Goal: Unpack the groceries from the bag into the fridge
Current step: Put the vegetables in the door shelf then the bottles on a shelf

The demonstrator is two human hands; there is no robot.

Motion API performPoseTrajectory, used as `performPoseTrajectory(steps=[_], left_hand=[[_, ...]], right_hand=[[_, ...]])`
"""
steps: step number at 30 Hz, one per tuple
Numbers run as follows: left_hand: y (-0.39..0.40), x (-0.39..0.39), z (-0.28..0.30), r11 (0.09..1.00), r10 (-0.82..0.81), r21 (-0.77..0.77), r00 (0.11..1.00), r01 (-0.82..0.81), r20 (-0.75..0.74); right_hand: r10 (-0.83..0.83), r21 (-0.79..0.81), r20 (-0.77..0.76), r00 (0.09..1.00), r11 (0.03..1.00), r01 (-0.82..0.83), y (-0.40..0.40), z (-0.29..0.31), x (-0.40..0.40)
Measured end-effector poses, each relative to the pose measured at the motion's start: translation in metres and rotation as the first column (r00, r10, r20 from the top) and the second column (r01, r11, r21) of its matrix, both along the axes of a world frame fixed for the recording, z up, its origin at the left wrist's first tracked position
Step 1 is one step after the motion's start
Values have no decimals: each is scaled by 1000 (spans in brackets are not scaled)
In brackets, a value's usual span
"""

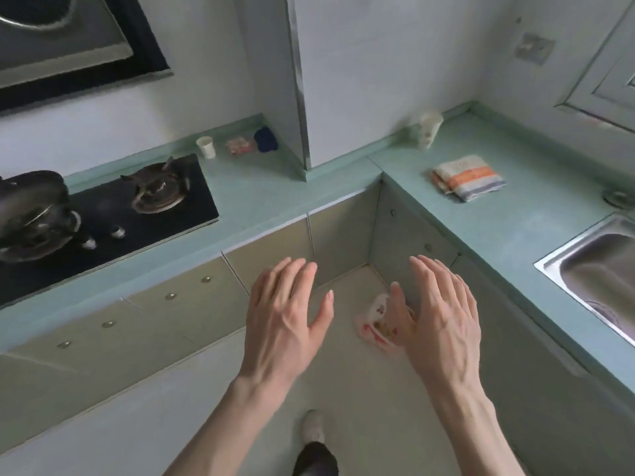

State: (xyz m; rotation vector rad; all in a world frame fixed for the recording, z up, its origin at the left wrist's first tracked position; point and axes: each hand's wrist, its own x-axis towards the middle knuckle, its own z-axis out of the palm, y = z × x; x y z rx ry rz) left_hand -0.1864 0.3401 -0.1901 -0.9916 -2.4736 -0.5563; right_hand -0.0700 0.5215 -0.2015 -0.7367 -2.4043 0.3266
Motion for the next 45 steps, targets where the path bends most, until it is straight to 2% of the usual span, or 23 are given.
performPoseTrajectory(steps=[11, 15, 22, 28, 34, 39, 45], left_hand=[[83, -90, -77, 969, -245, 9, 961, 246, 127], [118, -114, -118, 945, -326, 16, 932, 327, 158], [176, -145, -216, 890, -450, 37, 863, 454, 232], [231, -166, -327, 890, -451, 71, 847, 451, 281], [276, -172, -497, 876, -474, 97, 804, 473, 358], [317, -169, -643, 786, -585, 85, 691, 613, 425], [363, -185, -768, 652, -669, -45, 603, 757, 434]], right_hand=[[-281, 8, 97, 955, 959, 282, 55, -48, -18], [-292, -6, 129, 948, 955, 295, 76, -80, -36], [-215, -76, 192, 957, 969, 233, 119, -167, -71], [-212, -128, 175, 961, 963, 236, 168, -289, -98], [-201, -169, 247, 948, 954, 247, 207, -452, -108], [-194, -164, 318, 928, 953, 256, 229, -583, -109], [-256, -65, 282, 925, 956, 285, 253, -715, -111]])
